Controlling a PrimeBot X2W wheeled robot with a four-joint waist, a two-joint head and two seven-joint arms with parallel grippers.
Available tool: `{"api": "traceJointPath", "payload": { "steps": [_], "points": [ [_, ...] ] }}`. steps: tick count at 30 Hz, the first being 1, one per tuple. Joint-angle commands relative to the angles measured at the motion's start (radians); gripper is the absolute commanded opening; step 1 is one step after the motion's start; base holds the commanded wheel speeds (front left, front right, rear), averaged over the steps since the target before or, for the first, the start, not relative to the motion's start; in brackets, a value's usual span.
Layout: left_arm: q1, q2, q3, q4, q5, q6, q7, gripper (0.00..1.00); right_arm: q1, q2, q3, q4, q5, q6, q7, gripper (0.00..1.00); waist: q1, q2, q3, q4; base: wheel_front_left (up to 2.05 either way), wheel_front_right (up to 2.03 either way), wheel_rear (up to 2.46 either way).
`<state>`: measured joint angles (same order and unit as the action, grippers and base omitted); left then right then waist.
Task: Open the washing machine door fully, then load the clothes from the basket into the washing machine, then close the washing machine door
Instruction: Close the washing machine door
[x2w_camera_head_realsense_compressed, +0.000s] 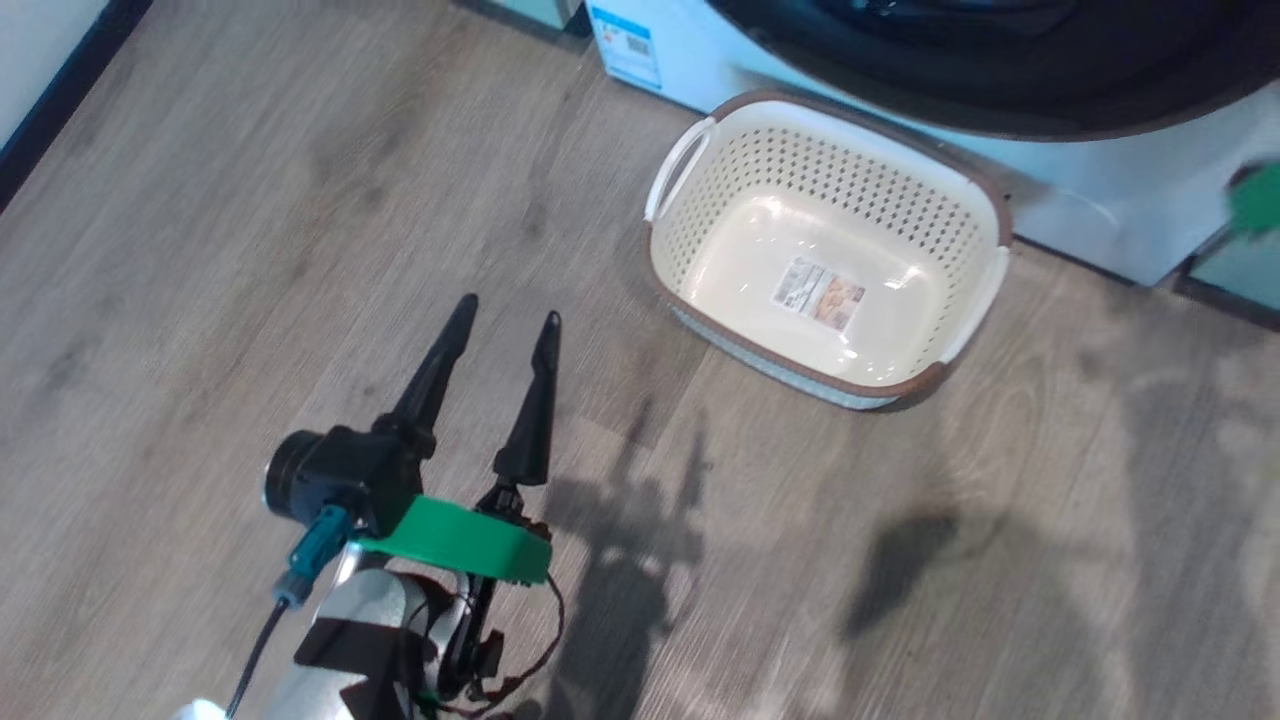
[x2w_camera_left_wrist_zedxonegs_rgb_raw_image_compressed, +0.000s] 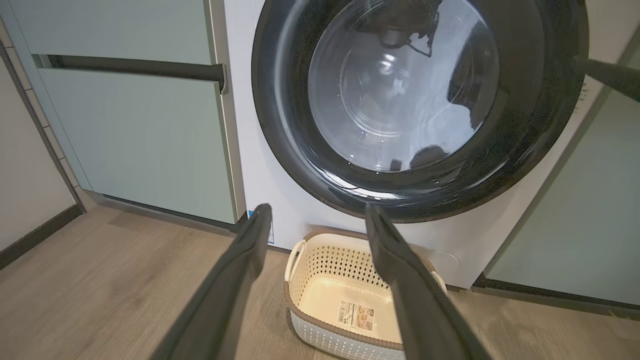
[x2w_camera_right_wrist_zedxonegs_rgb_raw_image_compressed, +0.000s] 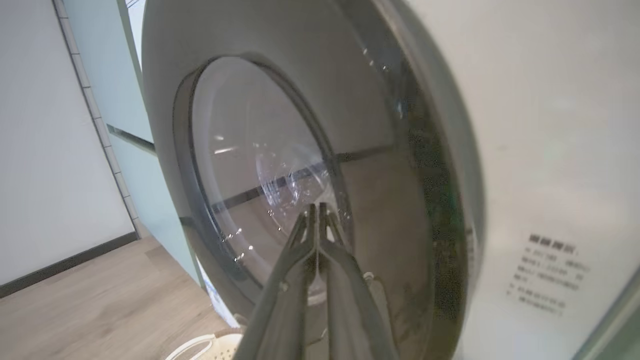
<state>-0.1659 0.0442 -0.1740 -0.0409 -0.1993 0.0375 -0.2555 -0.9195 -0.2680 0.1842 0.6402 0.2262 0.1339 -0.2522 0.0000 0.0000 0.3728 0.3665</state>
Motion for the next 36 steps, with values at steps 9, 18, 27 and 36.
{"api": "traceJointPath", "payload": {
  "steps": [9,18,27,36],
  "points": [
    [0.033,0.022,0.066,-0.009,0.026,-0.022,-0.006,1.00,0.274,0.071,0.031,-0.185,0.039,-0.003,-0.009,0.00,0.0000,0.0000,-0.107,-0.097,0.00,0.00,0.00],
    [0.059,0.052,0.081,0.005,0.023,-0.033,-0.005,1.00,0.503,0.118,-0.004,-0.310,0.042,-0.003,-0.009,0.00,0.0000,0.0000,-0.182,-0.200,0.00,0.00,0.00],
    [0.098,0.075,0.098,-0.011,0.013,-0.019,0.023,1.00,0.653,0.166,-0.043,-0.387,0.019,-0.003,-0.009,1.00,0.0000,0.0000,-0.242,-0.297,0.00,0.00,0.00],
    [0.136,0.091,0.109,-0.024,0.001,-0.008,0.050,1.00,0.814,0.200,-0.119,-0.484,0.001,-0.003,0.017,1.00,0.0000,0.0000,-0.294,-0.349,0.00,0.00,0.00]
  ]
}}
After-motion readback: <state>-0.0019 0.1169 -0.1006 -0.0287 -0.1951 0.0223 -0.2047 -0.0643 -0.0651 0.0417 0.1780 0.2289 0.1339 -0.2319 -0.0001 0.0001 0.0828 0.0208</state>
